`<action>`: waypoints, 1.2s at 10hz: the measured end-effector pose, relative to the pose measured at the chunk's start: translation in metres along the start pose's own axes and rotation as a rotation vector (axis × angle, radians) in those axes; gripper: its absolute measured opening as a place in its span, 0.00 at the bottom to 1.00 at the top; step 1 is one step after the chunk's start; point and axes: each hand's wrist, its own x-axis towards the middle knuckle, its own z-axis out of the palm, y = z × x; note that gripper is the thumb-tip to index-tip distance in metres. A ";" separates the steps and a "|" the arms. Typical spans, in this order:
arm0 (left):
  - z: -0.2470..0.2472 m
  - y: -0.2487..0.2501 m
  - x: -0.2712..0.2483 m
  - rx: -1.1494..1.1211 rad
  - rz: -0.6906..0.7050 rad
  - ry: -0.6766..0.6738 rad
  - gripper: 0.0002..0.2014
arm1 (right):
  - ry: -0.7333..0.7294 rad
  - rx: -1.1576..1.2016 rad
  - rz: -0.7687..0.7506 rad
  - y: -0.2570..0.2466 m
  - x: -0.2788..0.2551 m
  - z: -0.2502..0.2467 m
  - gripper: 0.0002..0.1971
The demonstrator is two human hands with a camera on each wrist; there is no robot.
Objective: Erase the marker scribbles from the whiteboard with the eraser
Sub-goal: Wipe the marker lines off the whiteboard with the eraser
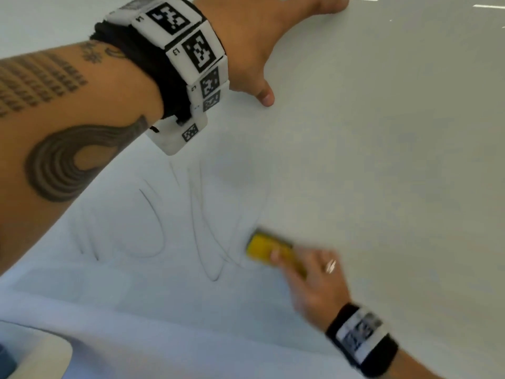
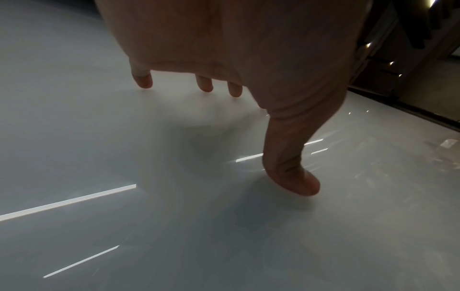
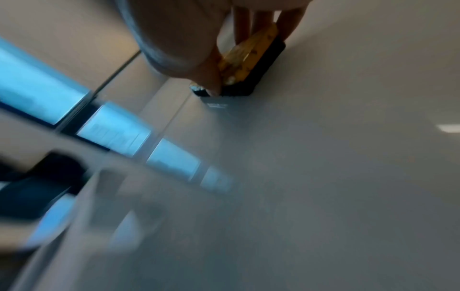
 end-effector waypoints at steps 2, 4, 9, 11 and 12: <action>-0.009 -0.002 -0.006 0.037 0.069 0.083 0.59 | -0.303 0.055 -0.280 -0.034 -0.104 0.040 0.14; 0.007 -0.004 0.001 -0.031 -0.160 -0.147 0.47 | 0.010 0.031 -0.085 0.016 0.026 -0.018 0.21; -0.003 -0.008 -0.002 0.096 0.126 0.146 0.62 | -0.214 0.070 -0.180 -0.058 -0.050 0.038 0.17; -0.001 -0.011 0.002 0.109 0.147 0.148 0.59 | 0.225 -0.010 0.087 0.009 0.106 -0.029 0.22; 0.000 -0.017 0.001 0.023 0.185 0.104 0.53 | 0.318 -0.017 0.233 0.039 0.155 -0.056 0.23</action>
